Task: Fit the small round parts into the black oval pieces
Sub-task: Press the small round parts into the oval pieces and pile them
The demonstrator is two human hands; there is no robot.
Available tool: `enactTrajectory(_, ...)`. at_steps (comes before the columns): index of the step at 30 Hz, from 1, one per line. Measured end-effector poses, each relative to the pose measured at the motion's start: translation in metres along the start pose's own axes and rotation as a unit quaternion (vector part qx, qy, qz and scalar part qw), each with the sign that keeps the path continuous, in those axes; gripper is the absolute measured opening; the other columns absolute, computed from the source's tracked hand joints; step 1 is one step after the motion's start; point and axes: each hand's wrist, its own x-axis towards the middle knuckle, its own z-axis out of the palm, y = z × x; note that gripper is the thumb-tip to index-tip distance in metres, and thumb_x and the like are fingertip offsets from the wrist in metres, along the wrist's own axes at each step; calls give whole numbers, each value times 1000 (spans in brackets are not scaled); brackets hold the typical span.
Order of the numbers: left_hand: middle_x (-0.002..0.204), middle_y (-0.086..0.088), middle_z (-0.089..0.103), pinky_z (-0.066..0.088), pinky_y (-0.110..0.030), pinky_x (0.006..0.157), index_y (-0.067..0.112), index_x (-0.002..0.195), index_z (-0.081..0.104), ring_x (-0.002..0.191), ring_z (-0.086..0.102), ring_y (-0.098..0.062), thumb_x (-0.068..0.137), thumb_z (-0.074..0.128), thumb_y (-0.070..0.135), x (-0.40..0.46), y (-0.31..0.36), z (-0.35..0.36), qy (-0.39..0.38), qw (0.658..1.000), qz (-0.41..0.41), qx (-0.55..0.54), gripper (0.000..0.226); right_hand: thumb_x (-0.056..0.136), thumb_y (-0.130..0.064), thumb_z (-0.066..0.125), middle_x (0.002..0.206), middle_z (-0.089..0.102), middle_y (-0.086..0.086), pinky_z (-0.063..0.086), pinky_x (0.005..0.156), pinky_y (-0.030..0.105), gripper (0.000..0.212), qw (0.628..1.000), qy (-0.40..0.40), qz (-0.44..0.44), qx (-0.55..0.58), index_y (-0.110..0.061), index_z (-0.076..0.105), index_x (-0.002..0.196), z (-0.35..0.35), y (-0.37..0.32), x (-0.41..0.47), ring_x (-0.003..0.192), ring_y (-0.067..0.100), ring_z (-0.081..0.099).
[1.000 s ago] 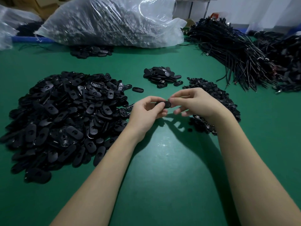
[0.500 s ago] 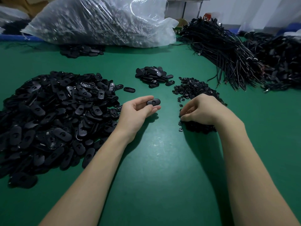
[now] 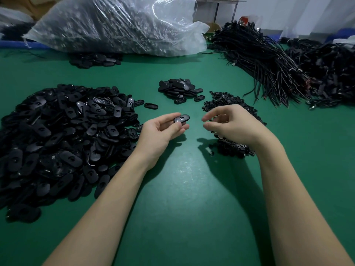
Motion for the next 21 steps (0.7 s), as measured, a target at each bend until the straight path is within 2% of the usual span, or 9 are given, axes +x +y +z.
enactTrajectory(3, 109, -12, 76, 58, -23, 86, 2, 123, 65, 98, 75, -24, 95, 62, -4, -1, 1, 0, -5, 1000, -3, -1, 29, 94, -27, 73, 80, 77, -10, 48, 63, 24, 5, 998, -11, -25, 50, -27, 77, 95, 3, -6, -2, 56, 5, 60)
enactTrajectory(5, 107, -11, 76, 58, -23, 87, 5, 120, 67, 98, 75, -24, 95, 62, -3, -1, 1, 0, -8, 1000, -7, -1, 27, 96, -24, 72, 87, 79, -7, 45, 56, 23, 4, 995, -21, -27, 93, -23, 76, 94, 5, -9, -3, 55, 6, 60)
enactTrajectory(8, 105, -9, 77, 58, -23, 86, 9, 115, 68, 98, 75, -25, 95, 62, -2, -1, 1, 0, -16, 1000, -5, 1, 24, 95, -27, 74, 87, 79, -3, 40, 45, 17, 3, 986, -24, -16, 162, -24, 75, 93, 8, -10, -3, 51, 9, 55)
enactTrajectory(16, 107, -10, 77, 58, -23, 84, 5, 119, 67, 97, 75, -25, 95, 62, -4, -2, 2, -1, -32, 999, 4, 13, 27, 88, -21, 79, 92, 80, 1, 38, 43, 15, 3, 976, -22, 5, 216, -20, 80, 91, 13, -10, -1, 48, 9, 55)
enactTrajectory(21, 108, -13, 76, 58, -23, 84, 0, 126, 63, 96, 76, -25, 96, 60, -7, -3, 1, 0, -39, 999, 12, 35, 31, 89, -15, 78, 87, 80, 3, 38, 43, 15, 5, 979, -7, 3, 202, -18, 80, 92, 15, -11, 0, 47, 7, 53)
